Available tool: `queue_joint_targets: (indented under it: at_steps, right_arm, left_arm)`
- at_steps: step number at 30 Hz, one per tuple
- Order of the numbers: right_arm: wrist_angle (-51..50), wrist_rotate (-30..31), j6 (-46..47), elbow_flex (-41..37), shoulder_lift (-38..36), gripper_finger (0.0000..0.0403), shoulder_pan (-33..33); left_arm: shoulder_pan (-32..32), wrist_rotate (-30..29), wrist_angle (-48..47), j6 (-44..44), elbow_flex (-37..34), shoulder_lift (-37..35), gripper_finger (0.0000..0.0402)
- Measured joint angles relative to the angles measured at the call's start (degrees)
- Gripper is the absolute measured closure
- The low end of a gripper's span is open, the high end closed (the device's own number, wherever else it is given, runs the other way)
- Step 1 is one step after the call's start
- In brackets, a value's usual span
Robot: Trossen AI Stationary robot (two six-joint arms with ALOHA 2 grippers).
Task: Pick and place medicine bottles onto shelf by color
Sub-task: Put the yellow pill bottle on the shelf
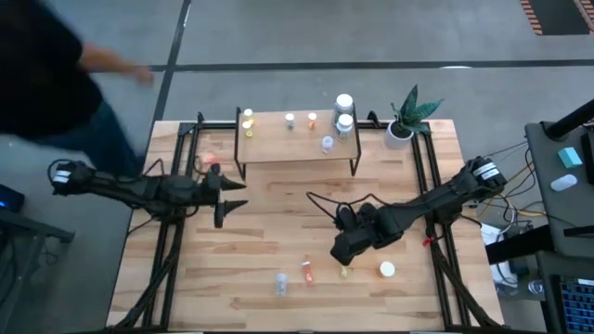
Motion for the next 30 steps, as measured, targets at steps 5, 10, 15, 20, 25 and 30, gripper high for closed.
queue_joint_targets:
  at_steps: [5,10,15,20,25,30]
  right_arm:
    - [0.3,-3.8,6.7,-3.0,1.3,0.0158,0.8]
    - [4.1,-6.8,9.7,-6.4,1.3,0.0158,0.8]
    - [7.9,-6.9,11.4,-8.3,1.0,0.0157,0.9]
    - [9.4,-8.2,14.3,-9.1,1.0,0.0161,0.9]
    - [9.3,-9.8,17.7,-8.4,1.1,0.0158,0.9]
    - [9.7,-9.4,20.1,-7.3,1.1,0.0158,0.9]
  left_arm:
    - [-4.3,0.0,27.0,4.6,-9.8,-1.4,0.0185]
    - [-6.2,0.0,52.2,12.9,-15.9,0.0,0.0185]
    - [-6.4,7.3,64.3,15.7,-16.5,1.0,0.0185]
    - [-6.4,13.0,68.0,16.1,-15.1,2.0,0.0185]
    - [-6.4,13.3,68.6,16.1,-13.7,2.9,0.0185]
    - [-6.4,14.5,68.6,16.1,-13.4,2.6,0.0185]
